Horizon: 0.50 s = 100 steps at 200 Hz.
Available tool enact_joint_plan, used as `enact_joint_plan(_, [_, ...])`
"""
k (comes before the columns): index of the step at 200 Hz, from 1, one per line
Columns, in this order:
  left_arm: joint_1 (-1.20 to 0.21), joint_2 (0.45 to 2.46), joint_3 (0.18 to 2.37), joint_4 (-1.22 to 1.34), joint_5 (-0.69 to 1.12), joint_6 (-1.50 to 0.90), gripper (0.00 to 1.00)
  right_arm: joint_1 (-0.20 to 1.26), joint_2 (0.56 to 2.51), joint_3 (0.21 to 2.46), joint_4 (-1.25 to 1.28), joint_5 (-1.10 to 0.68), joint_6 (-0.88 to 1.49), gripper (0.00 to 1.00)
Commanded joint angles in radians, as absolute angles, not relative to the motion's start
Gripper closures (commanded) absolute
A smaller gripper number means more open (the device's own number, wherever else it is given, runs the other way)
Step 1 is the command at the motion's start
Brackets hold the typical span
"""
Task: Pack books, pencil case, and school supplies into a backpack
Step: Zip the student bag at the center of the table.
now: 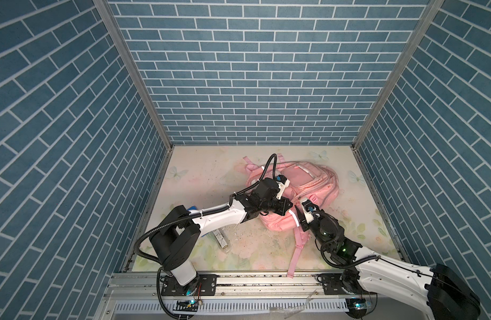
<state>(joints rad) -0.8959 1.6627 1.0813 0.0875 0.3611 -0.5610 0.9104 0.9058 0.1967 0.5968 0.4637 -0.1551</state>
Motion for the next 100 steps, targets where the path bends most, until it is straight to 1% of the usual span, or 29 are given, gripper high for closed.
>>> enact_joint_plan(1, [-0.905,1.648,1.156,0.230,0.399,-0.606,1.00,0.949,0.951,0.228,0.667,0.653,-0.277,0.48])
enact_joint_plan(15, [-0.907,1.653,1.165,0.230,0.402,-0.610,1.00,0.966,0.983,0.230,0.706,0.711,-0.303,0.47])
enact_joint_plan(29, [-0.906,1.660,1.175,0.227,0.406,-0.613,1.00,0.977,1.023,0.239,0.732,0.787,-0.316,0.47])
enact_joint_plan(62, [-0.907,1.669,1.191,0.225,0.414,-0.615,1.00,1.002,1.104,0.269,0.777,0.892,-0.338,0.57])
enact_joint_plan(83, [-0.908,1.673,1.198,0.216,0.415,-0.612,1.00,1.012,1.120,0.270,0.793,0.899,-0.331,0.64])
enact_joint_plan(100, [-0.906,1.669,1.203,0.202,0.409,-0.602,1.00,1.012,1.113,0.267,0.765,0.904,-0.295,0.72])
